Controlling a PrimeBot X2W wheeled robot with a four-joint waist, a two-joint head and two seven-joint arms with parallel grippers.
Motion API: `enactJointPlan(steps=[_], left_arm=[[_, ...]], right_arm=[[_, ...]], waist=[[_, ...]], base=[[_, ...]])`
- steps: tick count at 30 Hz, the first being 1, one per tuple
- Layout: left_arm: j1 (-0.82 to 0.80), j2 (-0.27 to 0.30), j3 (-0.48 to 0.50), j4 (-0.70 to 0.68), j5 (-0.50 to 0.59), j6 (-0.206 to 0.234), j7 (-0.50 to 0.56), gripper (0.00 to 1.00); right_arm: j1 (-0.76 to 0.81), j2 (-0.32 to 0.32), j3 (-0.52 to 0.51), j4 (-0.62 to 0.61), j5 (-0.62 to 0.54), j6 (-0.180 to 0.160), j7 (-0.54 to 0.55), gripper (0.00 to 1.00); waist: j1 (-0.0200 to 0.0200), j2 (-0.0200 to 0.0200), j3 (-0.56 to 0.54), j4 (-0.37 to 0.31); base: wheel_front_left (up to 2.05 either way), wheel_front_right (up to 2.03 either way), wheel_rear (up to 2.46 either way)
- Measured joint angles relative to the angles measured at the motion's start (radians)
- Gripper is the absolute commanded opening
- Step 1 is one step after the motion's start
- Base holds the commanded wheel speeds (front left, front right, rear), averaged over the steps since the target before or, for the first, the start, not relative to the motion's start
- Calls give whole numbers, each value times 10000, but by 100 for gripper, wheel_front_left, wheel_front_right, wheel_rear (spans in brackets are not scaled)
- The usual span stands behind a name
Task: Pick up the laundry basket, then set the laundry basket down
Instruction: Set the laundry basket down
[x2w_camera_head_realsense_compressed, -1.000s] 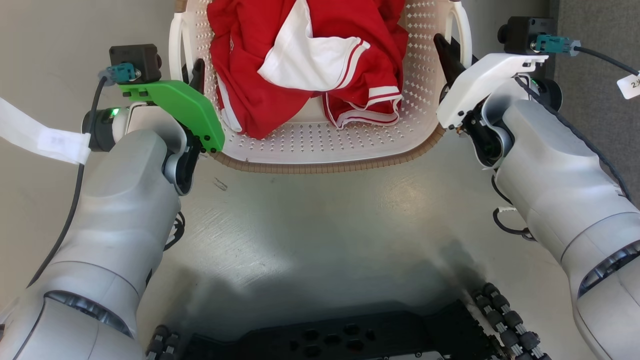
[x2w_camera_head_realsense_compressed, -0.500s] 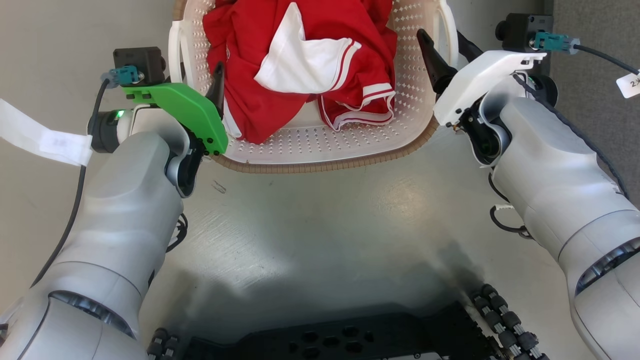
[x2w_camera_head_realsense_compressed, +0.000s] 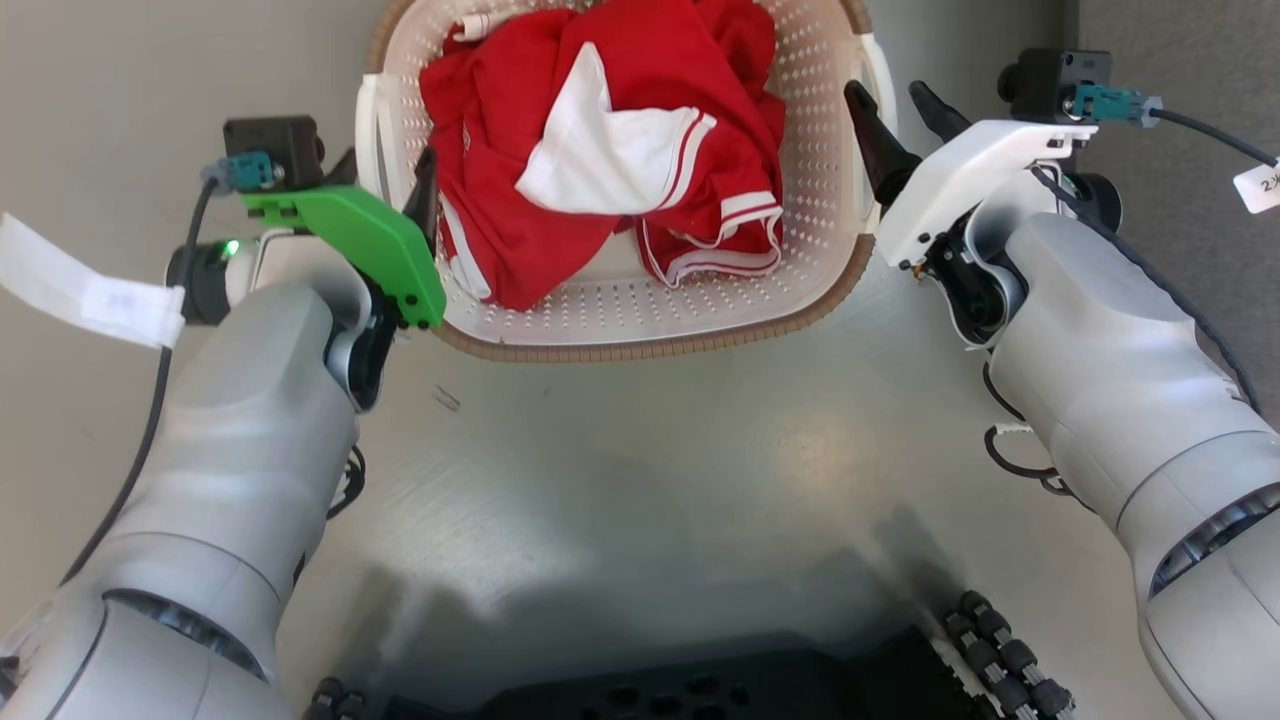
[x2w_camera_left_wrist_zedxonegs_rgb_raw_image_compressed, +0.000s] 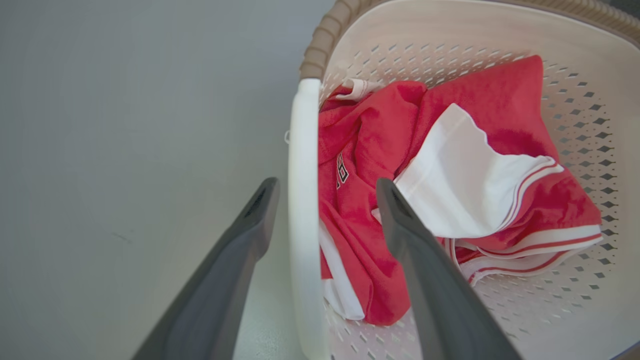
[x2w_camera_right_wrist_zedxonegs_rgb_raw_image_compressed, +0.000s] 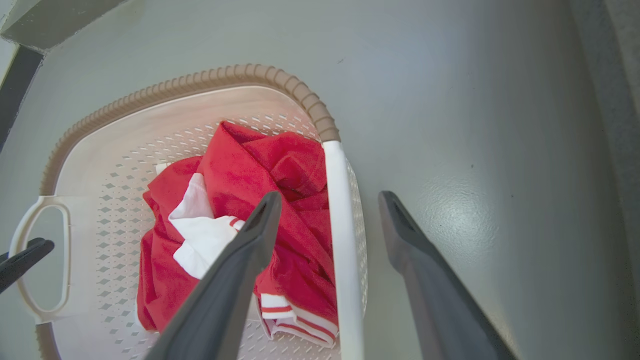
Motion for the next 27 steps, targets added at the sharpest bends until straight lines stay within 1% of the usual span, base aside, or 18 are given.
enactJointPlan(steps=[13, 21, 27], left_arm=[[757, -2, -38, 238, 2, -96, -276, 100], [1081, -2, 15, 188, 0, -169, -362, 100], [1453, 29, 268, -119, 2, -245, -362, 100]], right_arm=[[462, -63, -201, 4, 13, 0, -10, 100], [968, -336, -502, -408, -23, 0, -10, 100], [1440, -433, -775, -888, -203, 0, -10, 100]], waist=[[0, 0, -1241, 12], [0, 0, -2294, 12], [0, 0, -3131, 19]], base=[[0, 0, 0], [0, 0, 0], [0, 0, 0]])
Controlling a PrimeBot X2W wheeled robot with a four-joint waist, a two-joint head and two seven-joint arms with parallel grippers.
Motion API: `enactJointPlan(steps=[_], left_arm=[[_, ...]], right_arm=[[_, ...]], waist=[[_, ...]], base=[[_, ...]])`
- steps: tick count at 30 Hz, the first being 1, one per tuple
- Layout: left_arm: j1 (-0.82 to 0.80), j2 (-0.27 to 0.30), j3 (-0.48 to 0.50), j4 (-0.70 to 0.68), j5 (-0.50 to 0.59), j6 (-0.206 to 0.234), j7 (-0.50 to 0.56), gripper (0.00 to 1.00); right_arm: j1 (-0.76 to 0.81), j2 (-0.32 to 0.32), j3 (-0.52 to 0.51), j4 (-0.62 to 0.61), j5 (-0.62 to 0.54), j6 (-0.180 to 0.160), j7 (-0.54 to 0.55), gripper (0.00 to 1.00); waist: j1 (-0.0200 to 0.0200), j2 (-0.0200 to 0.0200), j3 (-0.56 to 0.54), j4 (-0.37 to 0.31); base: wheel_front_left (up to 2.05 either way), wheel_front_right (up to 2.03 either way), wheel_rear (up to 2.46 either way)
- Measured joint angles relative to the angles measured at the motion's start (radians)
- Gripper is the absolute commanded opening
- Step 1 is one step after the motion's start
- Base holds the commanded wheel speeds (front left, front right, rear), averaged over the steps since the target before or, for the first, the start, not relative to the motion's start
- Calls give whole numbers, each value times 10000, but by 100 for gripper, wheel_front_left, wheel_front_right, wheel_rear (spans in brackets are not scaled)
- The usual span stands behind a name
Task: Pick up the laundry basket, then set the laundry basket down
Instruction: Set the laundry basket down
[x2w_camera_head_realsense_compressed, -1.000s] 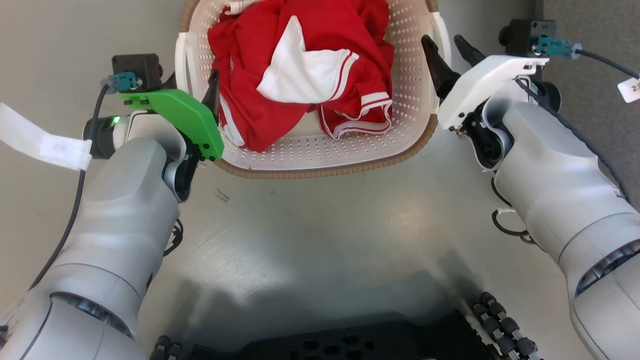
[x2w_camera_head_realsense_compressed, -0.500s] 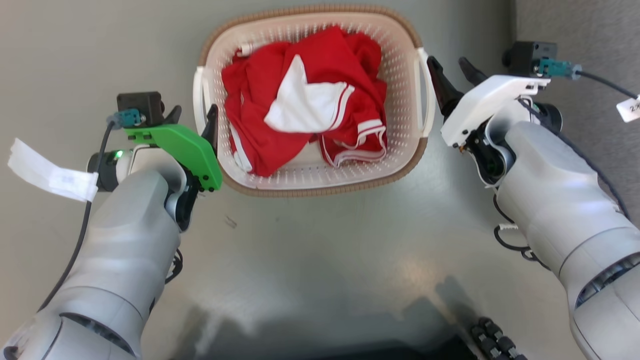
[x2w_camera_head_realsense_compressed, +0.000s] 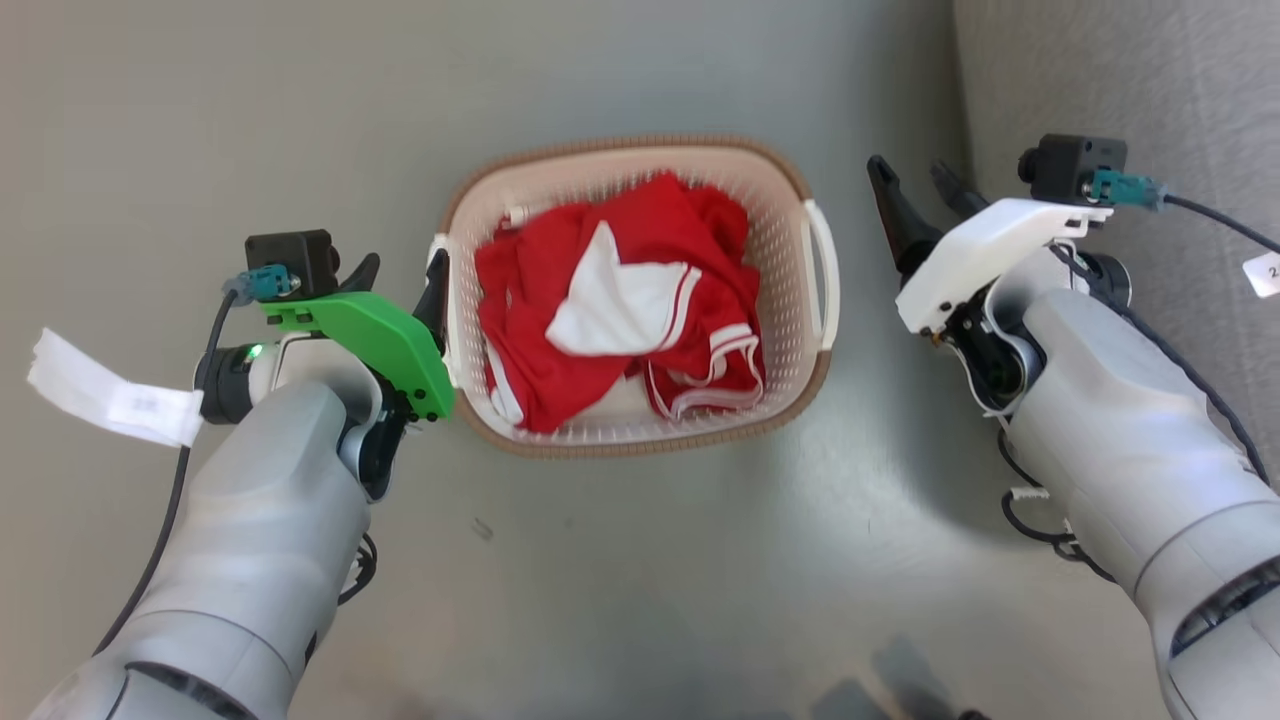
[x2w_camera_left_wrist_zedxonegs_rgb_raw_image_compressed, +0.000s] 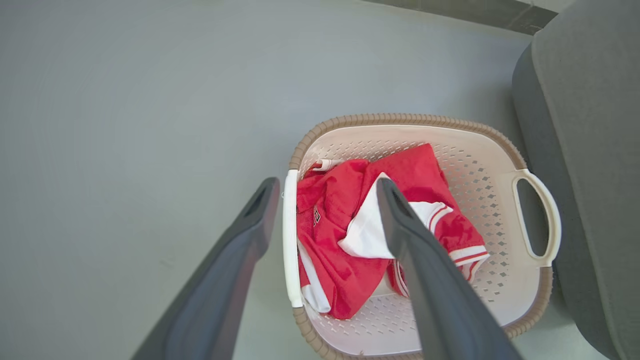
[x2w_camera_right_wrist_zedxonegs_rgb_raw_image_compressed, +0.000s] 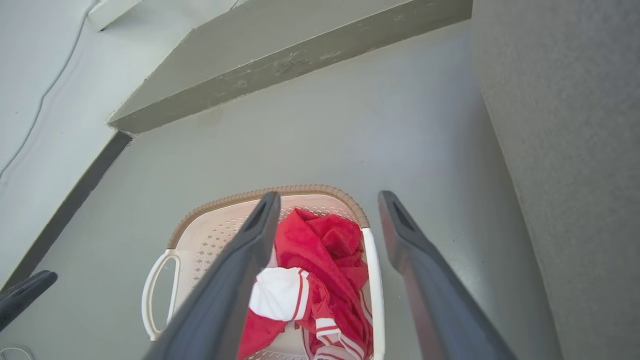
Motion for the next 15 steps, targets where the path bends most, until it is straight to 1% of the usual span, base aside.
enactJointPlan(steps=[6, 10, 15], left_arm=[[323, 263, 401, -564, 15, -10, -2, 100], [862, 366, 698, -978, 155, -10, 0, 100], [1360, 646, 1049, -1505, 514, -10, -2, 100]], right_arm=[[574, -313, -165, -339, -397, 0, 0, 100], [1033, -397, -508, -748, -577, 0, 0, 100], [1639, -491, -970, -1216, -625, 0, 0, 100]], waist=[[0, 0, -853, 15], [0, 0, -1571, 45], [0, 0, -2291, 85]], base=[[0, 0, 0], [0, 0, 0], [0, 0, 0]])
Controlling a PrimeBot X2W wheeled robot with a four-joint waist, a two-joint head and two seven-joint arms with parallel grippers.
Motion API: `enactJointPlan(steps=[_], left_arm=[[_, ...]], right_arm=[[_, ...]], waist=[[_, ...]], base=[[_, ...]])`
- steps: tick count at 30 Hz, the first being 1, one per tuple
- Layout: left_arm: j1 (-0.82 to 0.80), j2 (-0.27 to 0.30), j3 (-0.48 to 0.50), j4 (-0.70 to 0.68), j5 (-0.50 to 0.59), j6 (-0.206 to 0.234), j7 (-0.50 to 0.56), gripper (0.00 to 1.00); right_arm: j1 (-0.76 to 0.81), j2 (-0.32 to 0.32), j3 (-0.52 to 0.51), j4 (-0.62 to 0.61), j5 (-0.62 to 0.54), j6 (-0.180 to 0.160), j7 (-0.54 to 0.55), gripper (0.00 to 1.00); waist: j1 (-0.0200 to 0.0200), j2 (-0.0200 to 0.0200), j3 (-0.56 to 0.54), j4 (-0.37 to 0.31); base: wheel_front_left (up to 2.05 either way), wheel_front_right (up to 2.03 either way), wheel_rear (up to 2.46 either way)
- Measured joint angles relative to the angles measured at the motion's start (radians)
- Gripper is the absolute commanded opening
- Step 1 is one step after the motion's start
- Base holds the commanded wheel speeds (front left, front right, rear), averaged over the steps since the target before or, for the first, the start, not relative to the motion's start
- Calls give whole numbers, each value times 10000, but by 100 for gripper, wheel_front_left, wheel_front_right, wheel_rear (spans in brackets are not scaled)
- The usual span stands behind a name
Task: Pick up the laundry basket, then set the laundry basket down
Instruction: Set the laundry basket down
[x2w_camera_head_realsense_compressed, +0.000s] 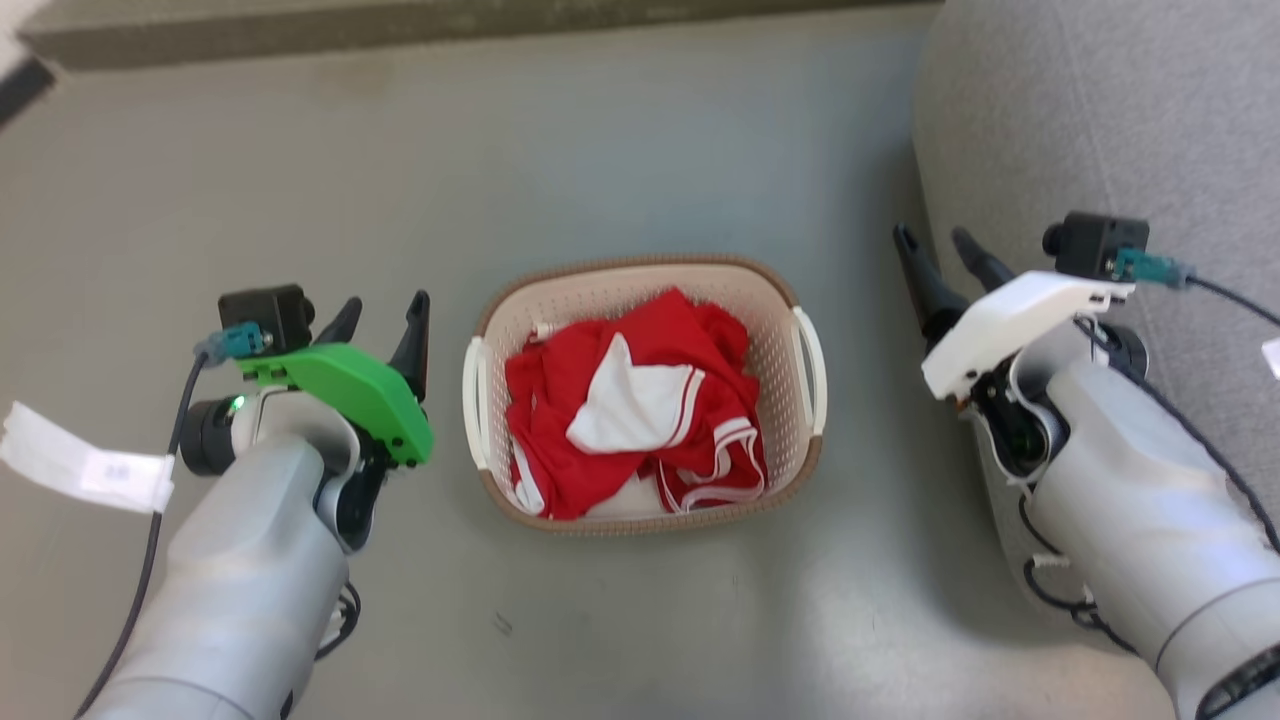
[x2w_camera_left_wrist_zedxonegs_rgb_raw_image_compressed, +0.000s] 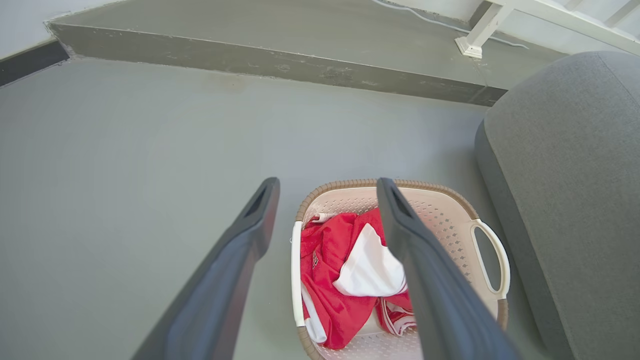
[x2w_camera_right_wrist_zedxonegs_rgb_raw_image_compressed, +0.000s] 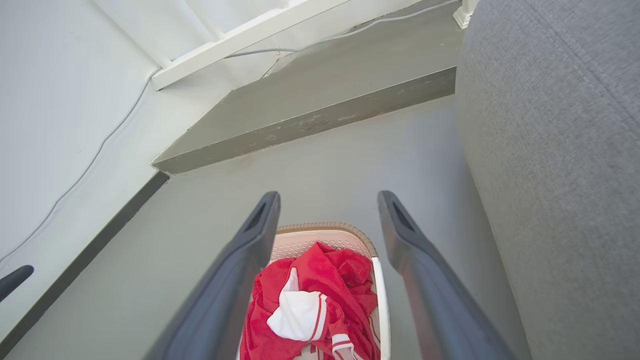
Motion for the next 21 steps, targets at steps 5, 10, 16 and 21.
enactJointPlan(steps=[5, 10, 16, 21], left_arm=[[700, 86, 410, -527, 209, 0, 2, 100], [1359, 188, 878, -1233, 616, 17, 2, 100], [2130, 420, 1544, -2176, 1139, 270, 2, 100], [2495, 625, 2054, -2978, 1609, 499, 0, 100]], right_arm=[[702, -79, -316, -487, -408, 0, 0, 100], [1325, -232, -454, -1114, -1035, 0, 0, 100], [1992, -305, -1127, -2036, -1459, -8, 0, 100], [2422, -330, -1854, -2788, -1758, -209, 0, 100]], waist=[[0, 0, -721, 44], [0, 0, -1425, 90], [0, 0, -2171, 82], [0, 0, -2574, 19]], base=[[0, 0, 0], [0, 0, 0], [0, 0, 0], [0, 0, 0]])
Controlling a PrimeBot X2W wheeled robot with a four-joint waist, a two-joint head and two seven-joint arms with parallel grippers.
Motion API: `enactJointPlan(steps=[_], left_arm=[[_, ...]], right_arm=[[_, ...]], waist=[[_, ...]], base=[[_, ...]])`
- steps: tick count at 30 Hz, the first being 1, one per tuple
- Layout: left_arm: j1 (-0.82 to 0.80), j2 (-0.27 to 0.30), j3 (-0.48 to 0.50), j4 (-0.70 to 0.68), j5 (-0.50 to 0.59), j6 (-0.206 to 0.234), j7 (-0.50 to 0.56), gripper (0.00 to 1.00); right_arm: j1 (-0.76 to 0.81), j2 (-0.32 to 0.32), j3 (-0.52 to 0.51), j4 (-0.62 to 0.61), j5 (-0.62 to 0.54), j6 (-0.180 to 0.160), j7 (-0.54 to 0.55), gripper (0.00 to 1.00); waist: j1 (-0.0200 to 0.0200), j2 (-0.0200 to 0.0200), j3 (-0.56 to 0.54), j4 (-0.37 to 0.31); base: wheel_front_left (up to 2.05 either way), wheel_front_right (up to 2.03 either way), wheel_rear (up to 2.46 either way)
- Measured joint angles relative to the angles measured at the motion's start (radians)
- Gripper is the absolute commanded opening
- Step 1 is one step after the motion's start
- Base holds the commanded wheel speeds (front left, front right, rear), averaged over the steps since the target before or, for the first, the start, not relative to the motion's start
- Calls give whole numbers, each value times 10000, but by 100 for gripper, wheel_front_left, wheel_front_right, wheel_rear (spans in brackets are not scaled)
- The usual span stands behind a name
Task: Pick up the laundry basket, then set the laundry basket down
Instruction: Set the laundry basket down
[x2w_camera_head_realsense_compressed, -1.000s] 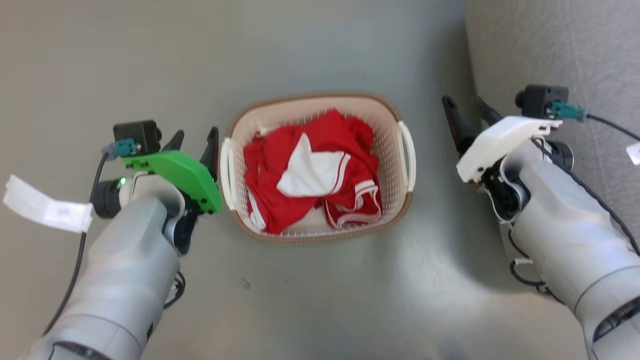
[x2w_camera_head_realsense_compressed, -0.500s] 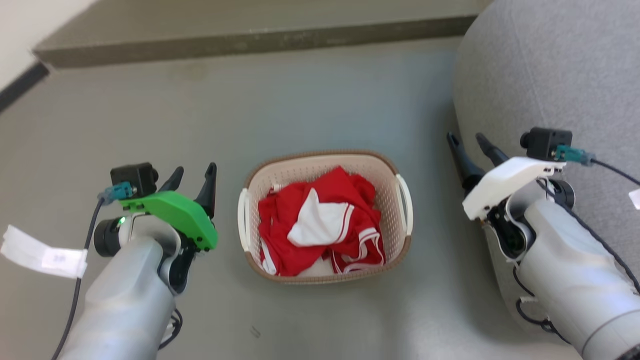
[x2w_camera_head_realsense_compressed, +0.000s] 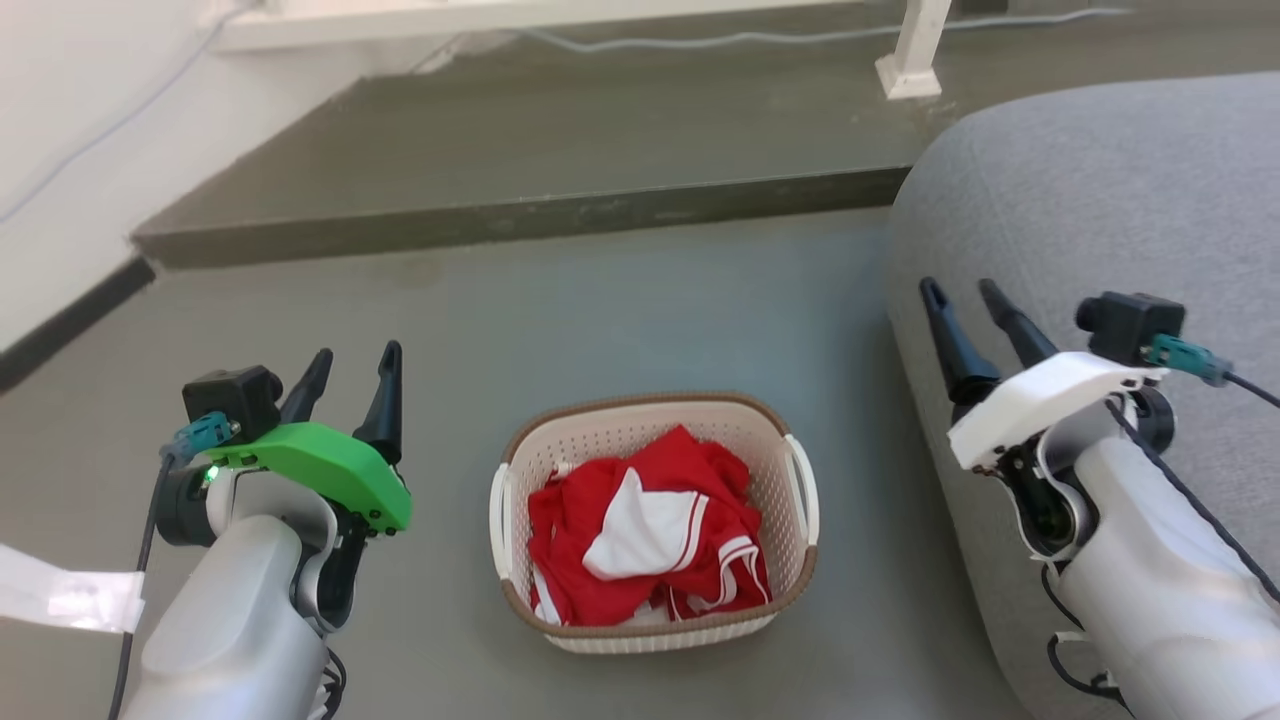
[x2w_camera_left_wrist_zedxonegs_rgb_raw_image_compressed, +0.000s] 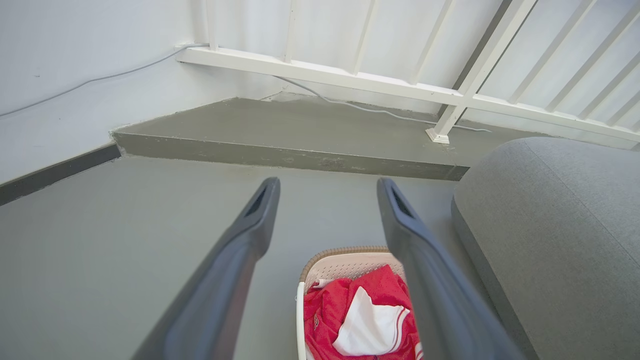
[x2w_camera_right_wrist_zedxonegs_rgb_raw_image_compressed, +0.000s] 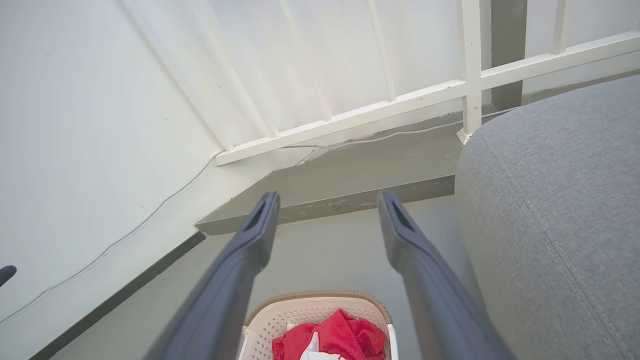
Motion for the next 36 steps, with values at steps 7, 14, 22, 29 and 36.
enactJointPlan(steps=[7, 14, 22, 29, 36], left_arm=[[834, -35, 717, -1430, 744, 178, -2, 100], [1722, -90, 1262, -2506, 1379, 284, -2, 100], [2605, -96, 1751, -3653, 2397, 608, -2, 100], [3284, -337, 2153, -4560, 2953, 658, -2, 100], [3858, -489, 2405, -4865, 3223, 654, -2, 100]], right_arm=[[913, -10, -688, -1135, -715, -188, 0, 100], [1822, -6, -1216, -2180, -1386, -336, -2, 100], [2754, 238, -1659, -3043, -2000, -418, 0, 100], [3188, 286, -1962, -3628, -2466, -414, -2, 100], [3519, 364, -2180, -4013, -2755, -410, -2, 100]], waist=[[0, 0, -479, -121], [0, 0, -631, -100], [0, 0, -694, -70], [0, 0, -691, -97], [0, 0, -698, -87]], base=[[0, 0, 0], [0, 0, 0], [0, 0, 0], [0, 0, 0], [0, 0, 0]])
